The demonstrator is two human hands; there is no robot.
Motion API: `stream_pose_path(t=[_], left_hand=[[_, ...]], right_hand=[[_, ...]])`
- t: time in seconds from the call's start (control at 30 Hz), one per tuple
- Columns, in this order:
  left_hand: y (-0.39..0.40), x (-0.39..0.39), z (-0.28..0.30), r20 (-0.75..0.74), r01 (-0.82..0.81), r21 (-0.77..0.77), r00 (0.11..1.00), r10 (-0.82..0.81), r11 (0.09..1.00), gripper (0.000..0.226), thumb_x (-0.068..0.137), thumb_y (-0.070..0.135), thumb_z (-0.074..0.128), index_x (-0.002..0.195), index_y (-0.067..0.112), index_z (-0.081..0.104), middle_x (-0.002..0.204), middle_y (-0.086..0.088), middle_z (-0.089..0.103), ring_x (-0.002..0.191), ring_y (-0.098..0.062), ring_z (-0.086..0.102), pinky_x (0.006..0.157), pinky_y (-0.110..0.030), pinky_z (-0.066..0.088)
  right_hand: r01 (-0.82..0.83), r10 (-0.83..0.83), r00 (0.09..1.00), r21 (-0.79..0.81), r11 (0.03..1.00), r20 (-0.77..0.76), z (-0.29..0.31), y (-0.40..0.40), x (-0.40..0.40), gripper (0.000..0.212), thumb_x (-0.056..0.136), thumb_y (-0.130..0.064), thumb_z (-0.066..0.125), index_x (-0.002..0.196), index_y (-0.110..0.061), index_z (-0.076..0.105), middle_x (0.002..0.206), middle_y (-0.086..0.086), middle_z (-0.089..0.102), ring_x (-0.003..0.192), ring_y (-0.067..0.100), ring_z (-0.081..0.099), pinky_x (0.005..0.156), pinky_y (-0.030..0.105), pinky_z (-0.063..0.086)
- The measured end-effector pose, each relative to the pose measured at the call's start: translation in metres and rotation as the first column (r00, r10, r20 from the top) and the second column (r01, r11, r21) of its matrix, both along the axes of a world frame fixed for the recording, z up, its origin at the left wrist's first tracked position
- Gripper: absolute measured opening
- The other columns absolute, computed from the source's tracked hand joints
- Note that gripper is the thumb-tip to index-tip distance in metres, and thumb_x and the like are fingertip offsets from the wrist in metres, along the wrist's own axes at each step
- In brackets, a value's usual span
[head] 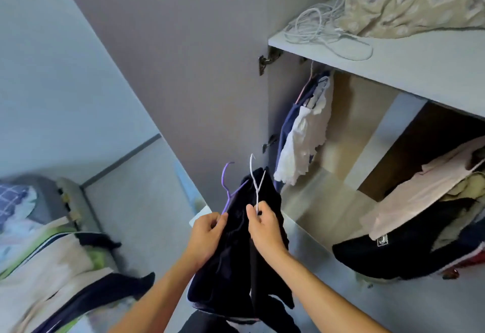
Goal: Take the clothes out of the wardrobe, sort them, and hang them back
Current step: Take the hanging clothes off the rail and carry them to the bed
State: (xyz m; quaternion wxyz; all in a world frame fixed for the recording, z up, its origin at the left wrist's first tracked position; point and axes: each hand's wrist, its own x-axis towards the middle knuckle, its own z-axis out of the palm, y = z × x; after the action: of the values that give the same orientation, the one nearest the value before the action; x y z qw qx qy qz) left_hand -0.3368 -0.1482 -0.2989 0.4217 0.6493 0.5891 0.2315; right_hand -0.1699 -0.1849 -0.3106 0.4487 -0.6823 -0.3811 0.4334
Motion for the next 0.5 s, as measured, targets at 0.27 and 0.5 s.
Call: stream_pose_path(t=[0.27,0.5], left_hand=[[-0.054,-0.136,0.006,-0.016,-0.192,-0.06,0.981,0.192,0.979,0.051,0.107,0.031,0.058,0.064,0.018,0.034,0.06,0.007,0.028,0.058,-0.011,0.027,0.054,-0.03,0.026],[-0.078,-0.263,-0.009,0.101,-0.402,-0.083,0.907,0.409,0.912,0.036,0.106,0.023,0.058,0.077,0.005,0.049,0.061,0.003,0.042,0.059,-0.013,0.037,0.06,-0.034,0.034]], right_hand=[[-0.282,0.264,0.938,-0.049,0.958,-0.225,-0.001,-0.016,-0.15,0.039,0.109,-0.03,0.042,0.079,-0.004,0.04,0.053,0.012,0.052,0.044,0.024,0.046,0.047,0.034,0.037],[-0.402,0.37,0.893,-0.086,0.912,-0.255,0.003,-0.005,-0.266,0.034,0.108,-0.021,0.044,0.081,0.0,0.045,0.064,0.011,0.052,0.051,0.022,0.044,0.044,0.028,0.038]])
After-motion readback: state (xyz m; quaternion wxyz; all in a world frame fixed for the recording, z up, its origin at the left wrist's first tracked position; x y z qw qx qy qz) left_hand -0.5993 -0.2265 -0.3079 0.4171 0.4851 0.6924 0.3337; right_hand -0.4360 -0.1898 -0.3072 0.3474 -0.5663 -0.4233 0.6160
